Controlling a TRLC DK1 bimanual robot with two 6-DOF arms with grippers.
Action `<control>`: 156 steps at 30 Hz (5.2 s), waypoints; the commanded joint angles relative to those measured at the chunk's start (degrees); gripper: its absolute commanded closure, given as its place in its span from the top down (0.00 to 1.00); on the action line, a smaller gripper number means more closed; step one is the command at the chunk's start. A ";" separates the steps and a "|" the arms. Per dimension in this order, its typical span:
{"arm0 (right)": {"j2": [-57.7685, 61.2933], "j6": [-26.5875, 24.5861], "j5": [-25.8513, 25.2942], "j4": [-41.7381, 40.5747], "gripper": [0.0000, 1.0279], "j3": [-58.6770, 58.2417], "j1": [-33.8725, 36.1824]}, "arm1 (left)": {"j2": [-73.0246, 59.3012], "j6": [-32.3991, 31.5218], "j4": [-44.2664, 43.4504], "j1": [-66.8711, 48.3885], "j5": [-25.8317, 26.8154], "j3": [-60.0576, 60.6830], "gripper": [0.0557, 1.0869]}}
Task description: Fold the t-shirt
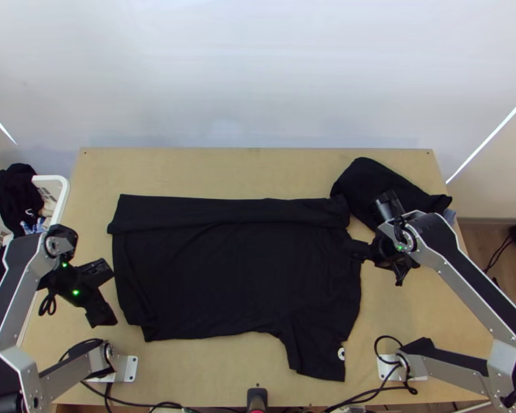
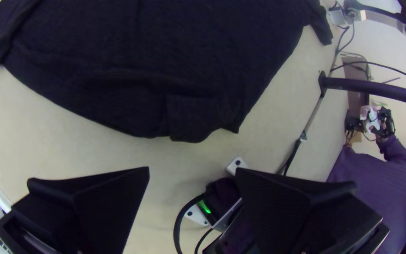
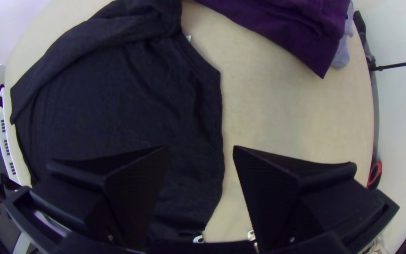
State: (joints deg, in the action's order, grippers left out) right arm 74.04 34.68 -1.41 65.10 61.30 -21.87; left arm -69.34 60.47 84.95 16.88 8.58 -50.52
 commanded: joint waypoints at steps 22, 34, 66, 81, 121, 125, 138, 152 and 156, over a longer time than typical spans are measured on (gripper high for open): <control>-1.53 -1.80 2.29 -2.26 0.59 -1.44 -0.02 | -16.79 -2.72 -4.18 3.77 11.81 1.92 0.78; -1.88 -1.80 2.29 -2.35 0.59 -1.62 0.25 | -16.53 -2.64 -5.49 3.59 10.23 4.03 0.78; -3.20 -2.16 2.29 -3.05 0.59 -1.71 1.21 | -18.29 -3.43 -11.29 2.72 5.92 6.05 0.69; -4.26 -2.60 2.29 -3.75 0.51 -2.24 1.57 | -17.14 -3.69 -10.68 0.34 10.67 7.63 0.04; -17.88 6.28 11.34 -6.65 0.22 -28.08 -3.18 | -17.58 -7.56 -4.79 2.89 9.00 -1.68 0.04; -17.18 6.37 11.43 -9.99 0.22 -29.66 -3.18 | -17.67 -8.17 -4.88 2.01 9.09 -1.77 0.04; -15.94 4.96 11.25 -11.49 0.32 -30.71 -3.09 | -17.67 -8.26 -4.88 2.54 9.00 -1.68 0.04; -14.71 3.64 11.25 -14.12 0.18 -32.21 -2.74 | -17.14 -8.70 -4.61 3.42 9.00 -2.65 0.04; -15.24 3.38 11.17 -14.04 0.03 -31.77 -2.57 | -17.32 -11.60 -4.61 5.09 10.05 -5.90 0.04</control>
State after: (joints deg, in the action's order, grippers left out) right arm 59.13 38.65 9.89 51.18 29.34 -24.67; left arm -86.59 51.59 80.31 20.21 17.58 -53.25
